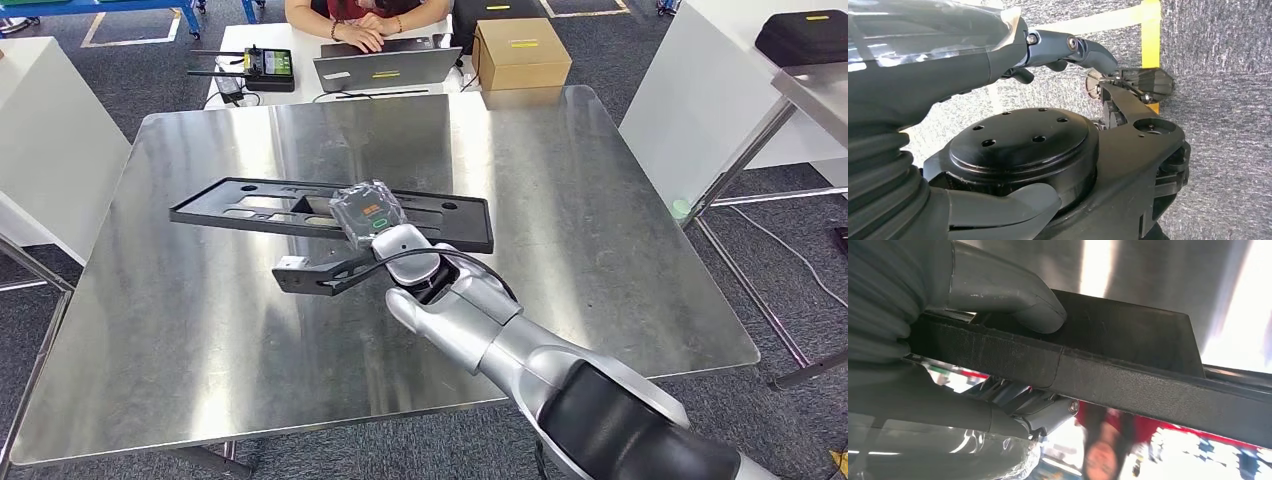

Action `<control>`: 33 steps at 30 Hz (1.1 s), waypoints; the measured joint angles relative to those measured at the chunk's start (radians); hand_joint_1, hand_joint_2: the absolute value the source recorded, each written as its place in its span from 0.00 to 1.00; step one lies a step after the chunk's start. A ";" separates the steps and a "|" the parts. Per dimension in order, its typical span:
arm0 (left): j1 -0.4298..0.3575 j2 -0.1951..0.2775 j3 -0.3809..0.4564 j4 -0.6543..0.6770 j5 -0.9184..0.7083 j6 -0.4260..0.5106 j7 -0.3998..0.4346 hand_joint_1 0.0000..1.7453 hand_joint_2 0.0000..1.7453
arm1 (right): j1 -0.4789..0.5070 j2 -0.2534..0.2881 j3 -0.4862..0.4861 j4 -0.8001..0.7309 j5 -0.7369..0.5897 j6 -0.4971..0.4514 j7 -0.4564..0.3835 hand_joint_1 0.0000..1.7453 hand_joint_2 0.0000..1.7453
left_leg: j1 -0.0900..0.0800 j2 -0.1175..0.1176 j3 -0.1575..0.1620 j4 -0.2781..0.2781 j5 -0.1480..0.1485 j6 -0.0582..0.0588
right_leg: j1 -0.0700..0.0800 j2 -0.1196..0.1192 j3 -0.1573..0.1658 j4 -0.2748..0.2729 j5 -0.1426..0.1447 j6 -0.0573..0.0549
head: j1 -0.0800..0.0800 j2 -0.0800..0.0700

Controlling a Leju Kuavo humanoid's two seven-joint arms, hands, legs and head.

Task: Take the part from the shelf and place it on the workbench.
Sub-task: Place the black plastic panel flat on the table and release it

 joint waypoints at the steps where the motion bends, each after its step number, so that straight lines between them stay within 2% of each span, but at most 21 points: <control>1: 0.000 0.000 0.000 -0.002 0.000 0.003 0.001 0.00 1.00 | -0.002 -0.004 0.000 0.018 -0.002 -0.006 0.008 1.00 1.00 | 0.000 0.000 0.000 0.000 0.000 0.001 | 0.000 0.000 0.000 -0.001 0.001 0.001 | 0.000 0.000; 7: 0.001 0.000 0.000 -0.007 0.003 0.017 0.003 0.00 1.00 | -0.020 -0.019 -0.016 0.079 -0.025 -0.052 0.029 1.00 1.00 | -0.001 0.001 -0.001 0.001 0.000 0.002 | -0.001 0.000 0.000 -0.002 0.003 0.005 | 0.000 0.000; 12: 0.000 -0.002 0.000 -0.007 0.005 0.028 0.004 0.00 1.00 | -0.040 -0.025 -0.064 0.088 -0.057 -0.133 0.012 1.00 1.00 | 0.000 0.001 0.000 0.001 0.000 0.002 | 0.000 0.000 -0.001 -0.002 0.003 0.005 | 0.000 0.000; 20: 0.001 -0.005 0.000 -0.009 0.009 0.036 -0.005 0.00 1.00 | -0.089 -0.027 -0.129 0.089 -0.034 -0.174 -0.003 1.00 1.00 | 0.002 0.002 0.000 0.000 0.000 0.002 | 0.002 0.001 -0.001 -0.002 0.003 0.005 | 0.000 0.000; 24: 0.001 -0.006 0.000 -0.009 0.010 0.037 -0.006 0.00 1.00 | -0.093 -0.027 -0.138 0.089 -0.032 -0.175 -0.002 0.00 0.00 | 0.002 0.002 0.000 -0.001 0.000 0.002 | 0.002 0.001 -0.001 -0.002 0.003 0.005 | 0.000 0.000; 26: 0.001 -0.006 0.000 -0.009 0.014 0.038 -0.007 0.00 1.00 | -0.095 -0.027 -0.145 0.088 -0.022 -0.177 -0.002 0.00 0.00 | 0.002 0.002 0.000 -0.001 0.000 0.002 | 0.002 0.001 -0.001 -0.002 0.003 0.005 | 0.000 0.000; 30: 0.001 -0.007 0.000 -0.009 0.019 0.043 -0.004 0.00 0.00 | -0.100 -0.026 -0.159 0.087 0.011 -0.175 -0.006 0.00 0.00 | 0.002 0.002 0.000 -0.001 0.000 0.002 | 0.002 0.001 -0.001 -0.002 0.003 0.005 | 0.000 0.000; 33: 0.001 -0.008 0.000 -0.009 0.017 0.041 0.009 0.00 0.00 | -0.101 -0.020 -0.166 0.085 0.036 -0.173 -0.013 0.00 0.00 | 0.002 0.002 0.000 -0.001 0.000 0.002 | 0.002 0.002 -0.001 -0.002 0.003 0.005 | 0.000 0.000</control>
